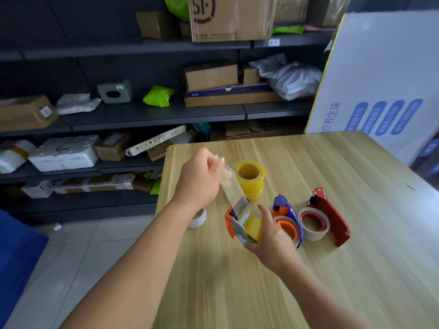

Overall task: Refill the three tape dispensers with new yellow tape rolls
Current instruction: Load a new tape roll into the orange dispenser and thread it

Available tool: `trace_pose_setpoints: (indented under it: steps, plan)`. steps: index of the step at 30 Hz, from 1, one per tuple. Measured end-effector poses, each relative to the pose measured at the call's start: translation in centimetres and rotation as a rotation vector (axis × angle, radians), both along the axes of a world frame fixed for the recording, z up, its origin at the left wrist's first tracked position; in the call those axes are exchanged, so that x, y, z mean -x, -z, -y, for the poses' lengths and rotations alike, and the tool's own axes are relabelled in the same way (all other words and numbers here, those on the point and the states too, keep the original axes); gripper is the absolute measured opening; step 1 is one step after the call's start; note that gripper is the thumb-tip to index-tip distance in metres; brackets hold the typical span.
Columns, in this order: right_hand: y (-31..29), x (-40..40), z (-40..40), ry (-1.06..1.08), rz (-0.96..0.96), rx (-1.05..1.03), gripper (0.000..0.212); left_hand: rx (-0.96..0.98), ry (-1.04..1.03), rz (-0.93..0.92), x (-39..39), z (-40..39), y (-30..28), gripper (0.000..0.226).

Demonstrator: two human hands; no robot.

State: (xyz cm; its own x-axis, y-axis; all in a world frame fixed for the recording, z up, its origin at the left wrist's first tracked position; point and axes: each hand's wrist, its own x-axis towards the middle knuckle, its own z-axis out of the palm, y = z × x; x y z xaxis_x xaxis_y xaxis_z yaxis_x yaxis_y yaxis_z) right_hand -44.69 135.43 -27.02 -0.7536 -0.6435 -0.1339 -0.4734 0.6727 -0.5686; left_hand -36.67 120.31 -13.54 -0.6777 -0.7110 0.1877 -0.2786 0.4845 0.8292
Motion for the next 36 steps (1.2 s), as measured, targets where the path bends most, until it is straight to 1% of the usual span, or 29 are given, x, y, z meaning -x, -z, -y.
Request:
trace_pose_setpoints:
  steps: [5, 9, 16, 19, 22, 27, 30, 32, 36]
  plan:
    - [-0.6, 0.2, 0.7, -0.014, -0.047, -0.036, 0.094, -0.060, 0.013, -0.030, -0.1, -0.2, -0.4, 0.019]
    - [-1.2, 0.0, 1.2, -0.030, -0.080, -0.107, 0.091, -0.102, 0.046, -0.062, -0.3, -0.7, -0.9, 0.016]
    - [-1.0, -0.3, 1.4, -0.041, -0.053, -0.109, 0.080, -0.086, 0.059, -0.098, -0.5, -1.0, -0.5, 0.013]
    - [-1.0, -0.1, 1.3, -0.058, -0.043, -0.099, 0.072, -0.111, 0.047, -0.135, -0.6, -1.5, -0.6, 0.014]
    - [-1.2, 0.4, 1.3, -0.062, -0.036, -0.077, 0.069, -0.139, 0.043, -0.165, -0.6, -2.1, -0.9, 0.015]
    - [-1.2, 1.2, 0.2, -0.052, -0.001, -0.091, 0.063, -0.124, 0.024, -0.287, -0.5, -1.8, -3.0, 0.016]
    - [-0.8, 1.2, -0.7, -0.053, 0.037, -0.064, 0.064, -0.132, 0.039, -0.303, -0.4, -1.6, -3.8, 0.015]
    - [-0.9, 1.3, -0.9, -0.050, 0.043, -0.039, 0.070, -0.132, 0.028, -0.295, -0.2, -1.7, -3.5, 0.014]
    - [-1.2, 1.5, -1.4, -0.073, 0.045, 0.065, 0.093, -0.208, -0.067, -0.332, -0.3, -0.4, -3.0, 0.013]
